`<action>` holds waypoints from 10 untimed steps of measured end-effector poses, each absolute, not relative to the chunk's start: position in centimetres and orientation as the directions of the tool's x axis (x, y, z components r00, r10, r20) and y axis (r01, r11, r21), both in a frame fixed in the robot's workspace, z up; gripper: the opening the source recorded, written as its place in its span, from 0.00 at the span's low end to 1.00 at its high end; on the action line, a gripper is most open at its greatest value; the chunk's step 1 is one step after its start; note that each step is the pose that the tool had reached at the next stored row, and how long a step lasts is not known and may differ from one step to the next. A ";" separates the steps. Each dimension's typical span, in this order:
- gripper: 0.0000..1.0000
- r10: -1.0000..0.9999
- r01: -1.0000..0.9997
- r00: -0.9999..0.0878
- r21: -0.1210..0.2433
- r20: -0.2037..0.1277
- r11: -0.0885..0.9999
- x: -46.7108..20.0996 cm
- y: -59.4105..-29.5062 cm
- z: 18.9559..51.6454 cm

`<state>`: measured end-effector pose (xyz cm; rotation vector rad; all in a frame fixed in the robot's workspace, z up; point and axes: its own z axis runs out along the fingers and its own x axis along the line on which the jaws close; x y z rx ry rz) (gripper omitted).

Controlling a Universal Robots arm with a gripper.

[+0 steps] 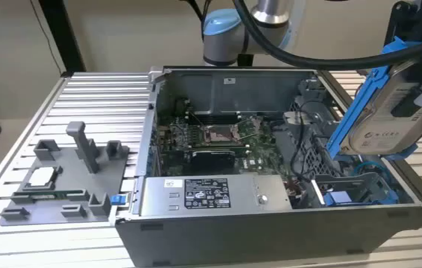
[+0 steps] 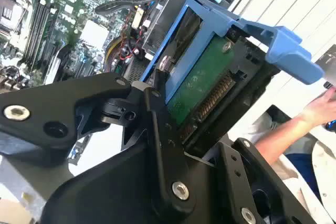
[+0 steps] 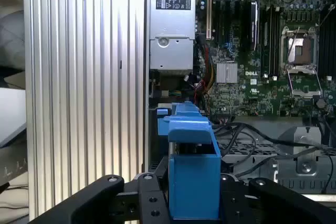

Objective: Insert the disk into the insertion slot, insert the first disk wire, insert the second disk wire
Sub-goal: 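Insert the disk into the insertion slot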

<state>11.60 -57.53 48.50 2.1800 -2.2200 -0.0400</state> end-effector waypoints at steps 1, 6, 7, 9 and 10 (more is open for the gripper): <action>0.00 -1.000 -0.999 -0.018 0.039 0.003 0.018 11.6 -57.5 48.5; 0.00 -1.000 -0.999 -0.018 0.039 0.003 0.018 11.6 -57.5 48.5; 0.00 -1.000 -0.999 -0.018 0.039 0.004 0.018 11.7 -57.5 48.5; 0.00 -1.000 -0.999 -0.018 0.039 0.003 0.018 11.9 -57.5 48.5; 0.00 -1.000 -0.999 -0.018 0.039 0.003 0.018 12.0 -57.5 48.5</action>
